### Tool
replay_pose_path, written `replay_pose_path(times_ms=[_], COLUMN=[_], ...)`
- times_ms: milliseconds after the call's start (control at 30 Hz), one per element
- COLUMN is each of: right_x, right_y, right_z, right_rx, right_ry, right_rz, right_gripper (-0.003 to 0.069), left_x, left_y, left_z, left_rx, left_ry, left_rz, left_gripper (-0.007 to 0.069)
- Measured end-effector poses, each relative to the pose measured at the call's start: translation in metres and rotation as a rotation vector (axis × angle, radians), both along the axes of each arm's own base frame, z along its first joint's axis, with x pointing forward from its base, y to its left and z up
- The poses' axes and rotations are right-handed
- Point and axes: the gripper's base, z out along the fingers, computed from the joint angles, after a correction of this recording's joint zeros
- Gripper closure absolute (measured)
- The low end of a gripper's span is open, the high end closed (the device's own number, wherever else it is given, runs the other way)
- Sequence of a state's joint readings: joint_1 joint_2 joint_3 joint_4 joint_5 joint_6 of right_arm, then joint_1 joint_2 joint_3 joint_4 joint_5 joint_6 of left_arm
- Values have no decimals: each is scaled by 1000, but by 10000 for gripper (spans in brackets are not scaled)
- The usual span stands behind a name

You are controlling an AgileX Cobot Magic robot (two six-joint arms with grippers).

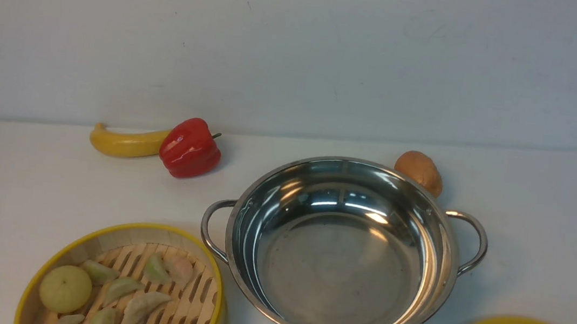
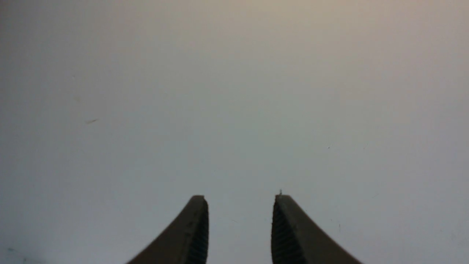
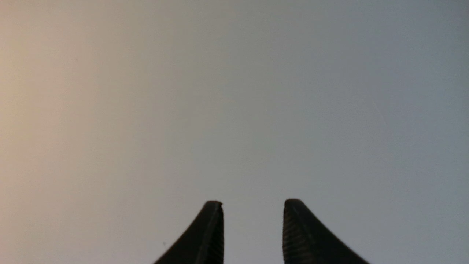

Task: Place the steamer in the pot on the white table, and put the lid on the steamer.
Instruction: 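Grasp the rim of the steamer basket holding the buns with the left gripper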

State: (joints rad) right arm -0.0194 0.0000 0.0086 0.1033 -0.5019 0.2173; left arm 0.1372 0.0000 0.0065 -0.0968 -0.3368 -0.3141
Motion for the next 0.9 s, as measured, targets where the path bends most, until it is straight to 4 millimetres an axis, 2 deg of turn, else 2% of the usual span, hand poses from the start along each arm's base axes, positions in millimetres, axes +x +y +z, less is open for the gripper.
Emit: replay_pose_path(times_ms=[233,333,467,533,733,800,900], right_x=[-4,-5,-3,-2,1,2,4], right_y=[0,-1,3,5,13,16,20], right_z=[4,5,4,2,-2,-4,-7], right_rx=[107,141,152,137,89,66,36], right_ry=[-73,-90,-63,-37,29,57,99], right_rz=[84,114,173,189,255,277,302], right_gripper=[414,414,414,414,414,414,414], left_x=[0,2,16,23,60,79,100], left_y=[-1,-3,1,4,15,15,11], left_z=[2,11,40,45,75,78,78], left_rx=[-60,-57,-13,-29,-101,-84,-42], left_ry=[-14,49,361,509,1062,1310,1527], left_rz=[-40,-55,-9,15,71,25,-97], left_gripper=[383,383,383,383,383,383,383])
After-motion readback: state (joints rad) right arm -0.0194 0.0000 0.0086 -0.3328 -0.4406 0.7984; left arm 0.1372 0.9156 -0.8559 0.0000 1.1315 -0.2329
